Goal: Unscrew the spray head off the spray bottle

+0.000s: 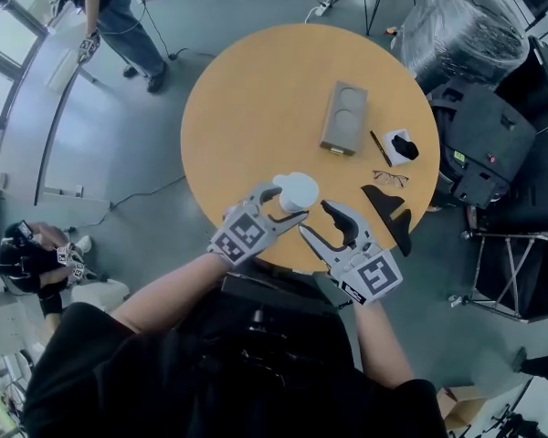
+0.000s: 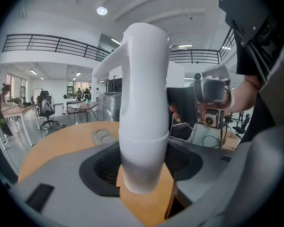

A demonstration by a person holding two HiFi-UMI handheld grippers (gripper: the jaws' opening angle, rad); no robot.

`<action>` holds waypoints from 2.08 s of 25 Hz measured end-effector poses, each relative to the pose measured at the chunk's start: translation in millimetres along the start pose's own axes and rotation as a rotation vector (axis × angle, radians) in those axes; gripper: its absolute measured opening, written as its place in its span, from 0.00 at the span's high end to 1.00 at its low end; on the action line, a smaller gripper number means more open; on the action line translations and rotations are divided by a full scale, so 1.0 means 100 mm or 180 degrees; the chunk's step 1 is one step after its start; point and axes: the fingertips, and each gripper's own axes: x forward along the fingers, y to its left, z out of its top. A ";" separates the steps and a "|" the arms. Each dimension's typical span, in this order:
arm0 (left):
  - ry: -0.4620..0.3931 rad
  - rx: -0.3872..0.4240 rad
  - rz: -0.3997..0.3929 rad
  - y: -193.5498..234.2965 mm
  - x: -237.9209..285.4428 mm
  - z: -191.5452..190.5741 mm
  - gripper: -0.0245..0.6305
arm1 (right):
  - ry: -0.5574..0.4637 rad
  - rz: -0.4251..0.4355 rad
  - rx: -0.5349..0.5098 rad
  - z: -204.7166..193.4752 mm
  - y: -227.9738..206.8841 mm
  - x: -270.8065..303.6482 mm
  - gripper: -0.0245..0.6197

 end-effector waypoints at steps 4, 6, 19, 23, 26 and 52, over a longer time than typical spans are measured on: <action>0.0015 -0.0058 0.0053 -0.01 -0.14 0.08 0.50 | 0.0017 -0.0054 -0.0022 0.14 0.03 0.12 0.59; 0.0010 -0.0059 0.0055 -0.05 -0.16 0.12 0.50 | 0.0078 -0.0082 -0.0022 0.17 0.02 0.19 0.55; 0.0040 -0.0020 -0.0034 -0.28 -0.15 0.26 0.50 | 0.0117 0.0055 0.0060 0.36 0.12 0.53 0.59; -0.0011 0.0088 -0.0197 -0.34 -0.19 0.21 0.50 | 0.0112 0.0172 0.0094 0.33 0.16 0.50 0.62; -0.0031 0.0132 -0.0347 -0.39 -0.21 0.18 0.50 | 0.0122 0.0268 0.0149 0.30 0.20 0.48 0.62; -0.0399 0.0308 -0.1699 -0.78 -0.58 0.39 0.50 | 0.0147 0.1568 -0.0164 0.56 0.68 0.20 0.63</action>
